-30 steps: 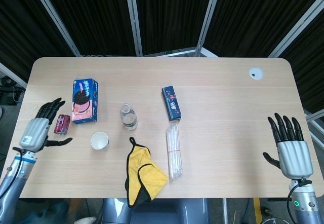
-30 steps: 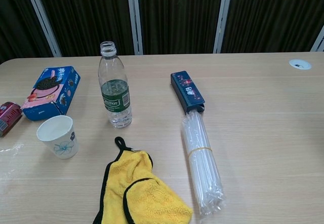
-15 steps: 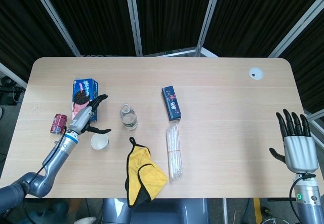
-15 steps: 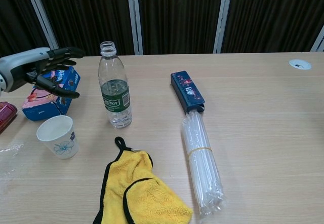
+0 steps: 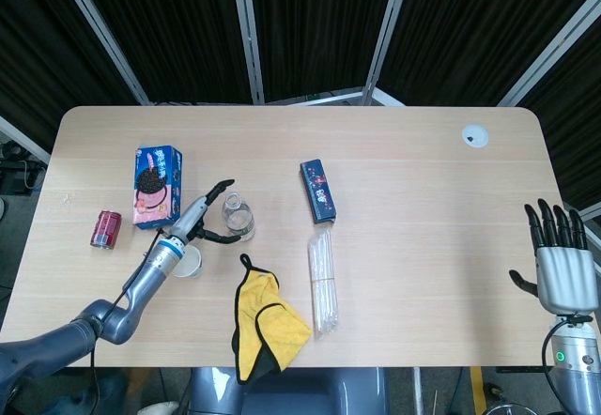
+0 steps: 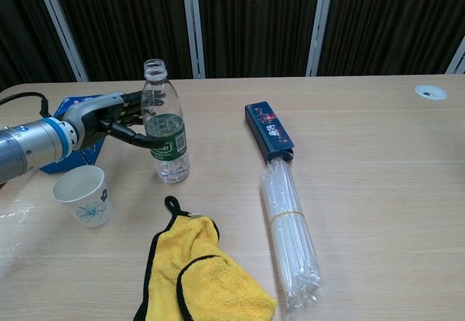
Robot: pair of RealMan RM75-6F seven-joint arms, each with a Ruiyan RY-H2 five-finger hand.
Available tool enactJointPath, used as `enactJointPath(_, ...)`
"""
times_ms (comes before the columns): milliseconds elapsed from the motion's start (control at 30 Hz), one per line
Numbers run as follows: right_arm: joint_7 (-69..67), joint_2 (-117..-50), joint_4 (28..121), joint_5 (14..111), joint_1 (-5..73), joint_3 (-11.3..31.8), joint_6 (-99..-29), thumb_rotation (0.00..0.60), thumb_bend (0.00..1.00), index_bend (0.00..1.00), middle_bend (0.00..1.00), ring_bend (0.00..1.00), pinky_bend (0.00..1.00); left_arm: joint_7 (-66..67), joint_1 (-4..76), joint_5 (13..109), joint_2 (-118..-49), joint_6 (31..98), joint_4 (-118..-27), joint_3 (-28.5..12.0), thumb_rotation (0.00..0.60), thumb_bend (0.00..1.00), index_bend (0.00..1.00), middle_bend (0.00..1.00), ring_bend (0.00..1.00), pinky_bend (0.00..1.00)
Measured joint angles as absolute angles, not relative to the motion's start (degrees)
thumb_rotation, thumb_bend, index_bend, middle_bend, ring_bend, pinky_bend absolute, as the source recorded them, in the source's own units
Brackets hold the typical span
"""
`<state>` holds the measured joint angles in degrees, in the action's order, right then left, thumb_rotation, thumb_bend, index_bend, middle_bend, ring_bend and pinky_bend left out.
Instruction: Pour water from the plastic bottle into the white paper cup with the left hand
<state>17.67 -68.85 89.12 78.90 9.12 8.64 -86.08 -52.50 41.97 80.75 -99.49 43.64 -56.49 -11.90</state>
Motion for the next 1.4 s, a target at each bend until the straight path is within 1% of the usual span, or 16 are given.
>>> enactJointPath(367,16.59,-68.5,88.67,77.82,9.0,9.34,-85.75,0.6,0.0,0.0,0.0,0.0,0.0,-60.8,44.74,82.06,-104.18,43.46,-50.84,-11.55,0.6,0.0,0.01,0.0,0.0,0.0)
enactJointPath(533,15.93,-68.21,88.55,77.23,8.91,9.76,-85.69,0.6,0.0,0.0,0.0,0.0,0.0,-62.93,45.72,81.95,-105.0,42.77,-49.84,-11.57,0.6,0.0,0.07,0.01,0.0,0.0)
enactJointPath(667,15.59,-68.07,88.48,77.04,8.86,9.88,-85.58,0.6,0.0,0.0,0.0,0.0,0.0,-63.98,46.31,81.97,-105.73,42.75,-48.94,-11.46,0.6,0.0,0.18,0.09,0.0,0.01)
enactJointPath(733,15.41,-67.96,88.44,76.93,8.82,9.95,-85.54,0.6,0.0,0.0,0.0,0.0,0.0,-64.46,46.42,81.84,-105.92,42.68,-48.82,-11.46,0.6,0.04,0.25,0.16,0.02,0.04)
enactJointPath(800,15.34,-67.93,88.43,76.89,8.81,9.97,-85.52,0.6,0.0,0.0,0.0,0.0,0.0,-65.13,46.58,81.6,-106.24,42.62,-48.67,-11.51,0.6,0.17,0.36,0.27,0.08,0.1)
enactJointPath(833,15.28,-67.9,88.44,76.87,8.79,9.99,-85.52,0.6,0.0,0.0,0.0,0.0,0.0,-65.23,46.63,81.5,-106.41,42.68,-48.54,-11.55,0.6,0.25,0.43,0.33,0.13,0.15)
enactJointPath(900,15.17,-67.84,88.46,76.86,8.75,10.02,-85.54,0.6,0.0,0.0,0.0,0.0,0.0,-65.64,46.63,81.14,-106.67,42.86,-48.48,-11.78,0.6,0.35,0.52,0.42,0.2,0.22)
enactJointPath(1000,15.01,-67.73,88.48,76.83,8.69,10.05,-85.56,0.6,0.0,0.0,0.0,0.0,0.0,-65.89,46.59,80.36,-107.16,43.38,-48.33,-12.38,0.6,0.43,0.61,0.5,0.27,0.27)
enactJointPath(1100,14.87,-67.68,88.47,76.75,8.67,10.06,-85.46,0.6,0.0,0.0,0.0,0.0,0.0,-65.27,46.54,79.47,-107.47,43.68,-48.37,-12.93,0.6,0.46,0.64,0.51,0.29,0.29)
enactJointPath(1400,14.7,-67.63,88.61,76.72,8.67,10.03,-85.26,0.6,0.0,0.0,0.0,0.0,0.0,-64.81,46.17,78.66,-105.82,44.98,-52.17,-13.98,0.6,0.5,0.65,0.53,0.3,0.31)
